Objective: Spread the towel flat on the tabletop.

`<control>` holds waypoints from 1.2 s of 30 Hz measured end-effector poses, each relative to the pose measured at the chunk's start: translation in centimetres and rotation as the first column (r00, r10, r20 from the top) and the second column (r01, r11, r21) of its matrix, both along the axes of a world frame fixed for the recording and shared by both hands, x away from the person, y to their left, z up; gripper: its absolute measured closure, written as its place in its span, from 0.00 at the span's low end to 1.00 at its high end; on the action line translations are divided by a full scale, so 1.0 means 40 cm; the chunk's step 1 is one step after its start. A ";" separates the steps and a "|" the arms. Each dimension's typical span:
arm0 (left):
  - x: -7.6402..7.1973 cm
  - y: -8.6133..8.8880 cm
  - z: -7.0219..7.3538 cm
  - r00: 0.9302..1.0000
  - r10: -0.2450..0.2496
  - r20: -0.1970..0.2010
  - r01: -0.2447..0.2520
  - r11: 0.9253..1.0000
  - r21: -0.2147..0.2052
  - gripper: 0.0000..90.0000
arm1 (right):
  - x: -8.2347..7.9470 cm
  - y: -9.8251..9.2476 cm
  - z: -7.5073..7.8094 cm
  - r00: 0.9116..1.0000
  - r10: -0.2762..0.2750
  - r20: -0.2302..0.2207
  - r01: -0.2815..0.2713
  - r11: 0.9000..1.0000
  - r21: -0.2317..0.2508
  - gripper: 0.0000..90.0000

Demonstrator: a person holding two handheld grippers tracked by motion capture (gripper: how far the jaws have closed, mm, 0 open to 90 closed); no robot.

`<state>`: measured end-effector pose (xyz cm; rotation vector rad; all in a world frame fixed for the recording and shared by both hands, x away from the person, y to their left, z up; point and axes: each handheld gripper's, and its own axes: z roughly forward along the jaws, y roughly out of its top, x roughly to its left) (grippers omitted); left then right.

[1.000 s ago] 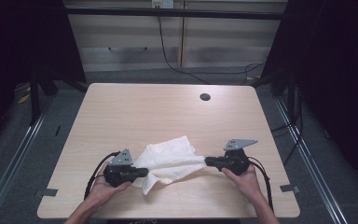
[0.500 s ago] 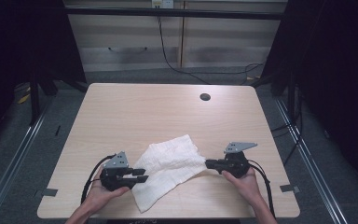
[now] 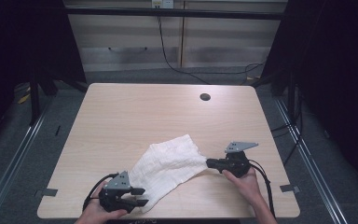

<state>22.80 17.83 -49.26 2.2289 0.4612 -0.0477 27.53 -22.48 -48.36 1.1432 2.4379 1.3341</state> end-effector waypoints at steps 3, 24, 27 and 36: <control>0.001 -0.022 -0.012 1.000 -0.009 -0.007 0.009 0.999 0.031 0.62 | 0.002 -0.007 0.000 1.000 -0.012 -0.004 0.012 1.000 -0.002 0.95; -0.010 -0.050 -0.015 0.997 -0.038 0.063 0.035 0.998 0.056 0.91 | 0.002 -0.018 0.000 1.000 -0.023 0.003 0.023 1.000 -0.001 0.95; 0.004 -0.042 -0.011 0.999 -0.009 0.052 0.007 0.999 0.041 0.94 | 0.000 -0.021 0.007 1.000 -0.029 0.004 0.029 1.000 0.008 0.95; 0.039 -0.003 0.032 0.997 0.079 0.016 -0.077 0.994 -0.077 0.97 | 0.010 -0.021 0.027 1.000 -0.027 0.015 0.027 0.999 0.024 0.95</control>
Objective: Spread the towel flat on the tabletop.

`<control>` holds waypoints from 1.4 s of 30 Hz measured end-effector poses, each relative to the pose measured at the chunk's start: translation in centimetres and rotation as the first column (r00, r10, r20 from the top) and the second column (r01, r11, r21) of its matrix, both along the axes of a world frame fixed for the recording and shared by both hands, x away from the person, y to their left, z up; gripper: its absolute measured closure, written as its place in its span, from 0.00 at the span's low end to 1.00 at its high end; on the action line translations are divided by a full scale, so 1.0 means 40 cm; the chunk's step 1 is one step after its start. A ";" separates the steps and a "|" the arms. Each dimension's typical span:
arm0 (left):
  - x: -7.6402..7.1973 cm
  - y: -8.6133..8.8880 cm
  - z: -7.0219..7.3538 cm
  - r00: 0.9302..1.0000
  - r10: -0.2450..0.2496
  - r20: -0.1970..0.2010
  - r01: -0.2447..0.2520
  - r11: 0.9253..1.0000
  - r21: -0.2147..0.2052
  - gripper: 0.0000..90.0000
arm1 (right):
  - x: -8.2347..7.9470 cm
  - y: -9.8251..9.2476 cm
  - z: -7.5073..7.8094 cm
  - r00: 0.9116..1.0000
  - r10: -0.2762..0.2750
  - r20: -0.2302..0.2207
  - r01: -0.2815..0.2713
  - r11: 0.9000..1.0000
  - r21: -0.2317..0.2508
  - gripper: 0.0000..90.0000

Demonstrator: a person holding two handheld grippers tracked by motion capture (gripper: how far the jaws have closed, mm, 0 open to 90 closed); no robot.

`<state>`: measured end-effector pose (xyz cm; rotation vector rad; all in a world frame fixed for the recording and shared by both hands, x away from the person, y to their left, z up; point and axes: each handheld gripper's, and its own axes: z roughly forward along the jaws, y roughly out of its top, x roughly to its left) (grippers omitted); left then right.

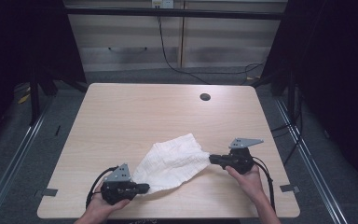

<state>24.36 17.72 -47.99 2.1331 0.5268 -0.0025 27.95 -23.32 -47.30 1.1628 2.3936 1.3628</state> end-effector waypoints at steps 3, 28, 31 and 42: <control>0.018 0.010 0.022 1.000 0.027 0.004 -0.027 0.999 -0.041 0.97 | 0.001 0.005 0.023 1.000 0.010 0.023 -0.010 1.000 0.012 0.95; 0.141 0.063 0.247 0.974 0.180 0.135 -0.144 0.960 -0.241 0.97 | 0.035 -0.006 0.222 0.989 -0.005 0.150 -0.015 0.992 0.127 0.95; 0.154 0.059 0.273 0.971 0.187 0.147 -0.146 0.956 -0.253 0.97 | 0.043 -0.007 0.253 0.987 -0.008 0.162 -0.013 0.992 0.128 0.95; 0.171 0.055 0.361 0.956 0.209 0.205 -0.144 0.945 -0.294 0.97 | 0.039 -0.008 0.346 0.974 -0.028 0.225 -0.002 0.991 0.134 0.95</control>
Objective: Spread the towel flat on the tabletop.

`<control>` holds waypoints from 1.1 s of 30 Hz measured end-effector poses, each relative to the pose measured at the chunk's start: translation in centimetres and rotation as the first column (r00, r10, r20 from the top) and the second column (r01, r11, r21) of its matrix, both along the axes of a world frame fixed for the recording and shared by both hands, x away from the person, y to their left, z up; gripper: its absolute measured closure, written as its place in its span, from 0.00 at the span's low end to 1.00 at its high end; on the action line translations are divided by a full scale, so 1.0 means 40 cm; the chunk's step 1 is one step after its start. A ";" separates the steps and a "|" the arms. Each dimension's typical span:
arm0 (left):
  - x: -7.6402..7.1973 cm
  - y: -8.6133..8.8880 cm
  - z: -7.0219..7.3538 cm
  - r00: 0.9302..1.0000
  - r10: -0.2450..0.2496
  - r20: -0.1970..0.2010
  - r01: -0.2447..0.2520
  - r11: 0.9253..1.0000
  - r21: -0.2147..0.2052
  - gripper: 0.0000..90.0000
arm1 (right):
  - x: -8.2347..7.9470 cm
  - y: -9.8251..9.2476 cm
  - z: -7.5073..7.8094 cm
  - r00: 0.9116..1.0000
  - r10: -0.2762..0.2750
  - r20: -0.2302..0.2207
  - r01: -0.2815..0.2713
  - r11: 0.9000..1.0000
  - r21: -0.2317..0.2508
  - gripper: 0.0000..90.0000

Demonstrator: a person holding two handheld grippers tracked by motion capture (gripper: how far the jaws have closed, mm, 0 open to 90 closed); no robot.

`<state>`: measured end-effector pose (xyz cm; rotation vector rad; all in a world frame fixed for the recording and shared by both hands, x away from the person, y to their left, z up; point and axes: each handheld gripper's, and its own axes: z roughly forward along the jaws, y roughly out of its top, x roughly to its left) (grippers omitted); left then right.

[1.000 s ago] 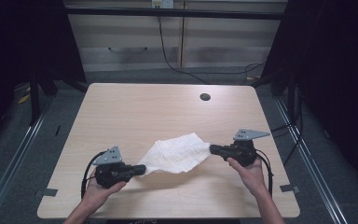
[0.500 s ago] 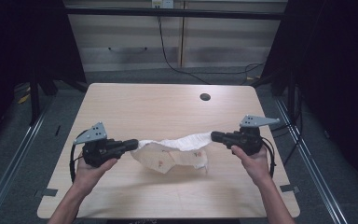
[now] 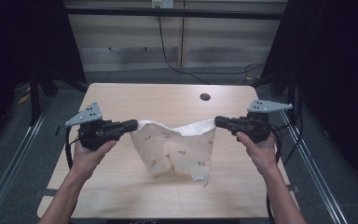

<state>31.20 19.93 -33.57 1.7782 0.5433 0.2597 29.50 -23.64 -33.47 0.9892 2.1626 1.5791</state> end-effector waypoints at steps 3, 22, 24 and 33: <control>0.005 0.004 0.018 0.999 0.029 0.021 -0.029 1.000 0.002 0.97 | 0.001 -0.004 0.020 1.000 -0.010 0.014 0.010 1.000 0.001 0.96; -0.064 0.032 0.094 0.996 0.001 0.092 0.002 0.999 -0.038 0.98 | -0.066 0.014 0.109 0.996 0.033 0.085 -0.034 0.999 0.007 0.96; -0.075 0.034 0.101 0.995 -0.005 0.096 0.009 0.999 -0.044 0.98 | -0.076 0.017 0.115 0.995 0.035 0.094 -0.035 0.999 0.000 0.96; -0.127 0.050 0.114 0.995 -0.015 0.100 0.020 0.999 -0.050 0.97 | -0.168 0.019 0.144 0.989 0.049 0.140 -0.048 0.999 -0.006 0.96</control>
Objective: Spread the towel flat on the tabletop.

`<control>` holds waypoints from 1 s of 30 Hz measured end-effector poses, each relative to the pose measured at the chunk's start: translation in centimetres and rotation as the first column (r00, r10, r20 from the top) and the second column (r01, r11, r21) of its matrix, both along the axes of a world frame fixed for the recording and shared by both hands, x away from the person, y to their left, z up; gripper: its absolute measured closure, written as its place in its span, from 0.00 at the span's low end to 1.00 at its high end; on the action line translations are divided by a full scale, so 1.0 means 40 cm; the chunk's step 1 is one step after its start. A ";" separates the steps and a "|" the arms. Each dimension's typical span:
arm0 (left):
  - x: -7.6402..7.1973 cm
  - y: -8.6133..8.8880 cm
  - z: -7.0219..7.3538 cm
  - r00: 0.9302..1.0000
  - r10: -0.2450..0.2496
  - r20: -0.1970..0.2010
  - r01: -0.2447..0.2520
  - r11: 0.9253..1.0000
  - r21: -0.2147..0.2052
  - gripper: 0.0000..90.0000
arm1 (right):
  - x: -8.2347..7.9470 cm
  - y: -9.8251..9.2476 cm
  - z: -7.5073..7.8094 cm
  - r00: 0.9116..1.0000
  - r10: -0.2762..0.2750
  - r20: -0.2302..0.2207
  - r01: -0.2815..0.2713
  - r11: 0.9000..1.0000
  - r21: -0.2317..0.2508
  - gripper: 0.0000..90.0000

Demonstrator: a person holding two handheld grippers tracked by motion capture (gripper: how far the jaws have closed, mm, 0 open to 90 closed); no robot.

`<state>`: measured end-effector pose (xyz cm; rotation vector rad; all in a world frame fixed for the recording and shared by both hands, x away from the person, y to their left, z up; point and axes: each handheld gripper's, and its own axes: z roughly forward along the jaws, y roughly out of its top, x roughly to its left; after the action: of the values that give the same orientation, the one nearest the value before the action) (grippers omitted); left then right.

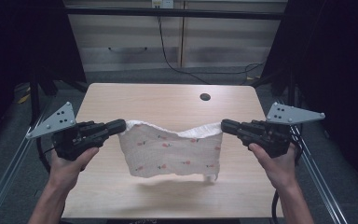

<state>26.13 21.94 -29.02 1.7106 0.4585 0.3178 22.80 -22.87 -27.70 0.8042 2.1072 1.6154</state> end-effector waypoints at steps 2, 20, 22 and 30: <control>0.001 0.004 -0.011 1.000 0.002 -0.012 -0.002 1.000 0.005 0.97 | -0.005 0.001 -0.008 1.000 -0.003 0.002 0.003 1.000 0.006 0.96; 0.163 -0.033 -0.240 0.962 0.088 -0.257 -0.069 0.994 0.083 0.97 | 0.134 -0.020 -0.237 0.974 -0.114 -0.197 0.110 0.993 -0.034 0.96; 0.176 -0.035 -0.251 0.958 0.094 -0.271 -0.075 0.994 0.081 0.97 | 0.148 -0.020 -0.252 0.971 -0.118 -0.210 0.112 0.993 -0.038 0.96; 0.236 -0.050 -0.296 0.942 0.120 -0.312 -0.092 0.990 0.103 0.97 | 0.220 -0.019 -0.311 0.954 -0.146 -0.263 0.129 0.988 -0.080 0.95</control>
<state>35.55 19.92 -40.87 1.8342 0.7860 0.1394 31.60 -23.65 -40.16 1.1796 2.2113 1.4287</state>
